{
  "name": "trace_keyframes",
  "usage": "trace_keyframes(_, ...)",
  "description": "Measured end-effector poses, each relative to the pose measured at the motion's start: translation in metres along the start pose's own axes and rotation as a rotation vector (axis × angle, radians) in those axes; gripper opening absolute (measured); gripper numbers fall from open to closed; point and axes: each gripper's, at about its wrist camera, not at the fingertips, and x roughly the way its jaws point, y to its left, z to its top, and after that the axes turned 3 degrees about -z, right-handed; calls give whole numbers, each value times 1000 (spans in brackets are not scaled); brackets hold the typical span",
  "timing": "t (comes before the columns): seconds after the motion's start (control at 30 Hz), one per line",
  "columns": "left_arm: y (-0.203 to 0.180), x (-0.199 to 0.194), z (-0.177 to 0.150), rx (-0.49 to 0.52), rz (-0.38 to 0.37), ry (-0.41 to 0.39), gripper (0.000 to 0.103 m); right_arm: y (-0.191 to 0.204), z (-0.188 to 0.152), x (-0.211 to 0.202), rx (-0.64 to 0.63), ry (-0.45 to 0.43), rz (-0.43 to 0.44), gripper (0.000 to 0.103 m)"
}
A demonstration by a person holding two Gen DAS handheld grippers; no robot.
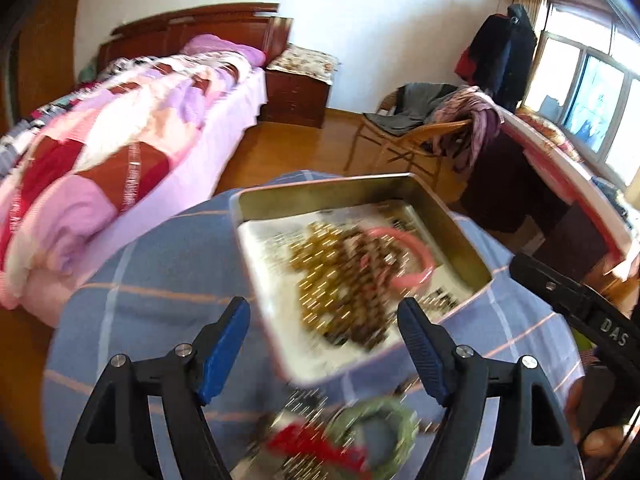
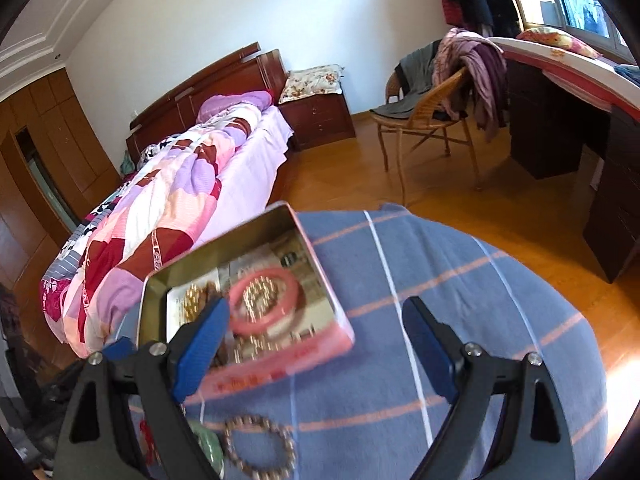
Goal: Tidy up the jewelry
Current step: 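Withdraw both tools from the tin, then close the left tool on the silver watch band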
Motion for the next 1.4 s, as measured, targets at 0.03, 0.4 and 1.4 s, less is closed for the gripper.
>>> trace_keyframes(0.03,2,-5,-4,4,5,-2,76,0,-4,-3,0,4,0,89)
trace_keyframes(0.4,38,-47,-70,-69,80,28,76,-4,-67,-24,-26,82,-31,54)
trace_keyframes(1.4,39,-29,-86,1,129,91,20,-1,-95,-30,-29,116,-26,54)
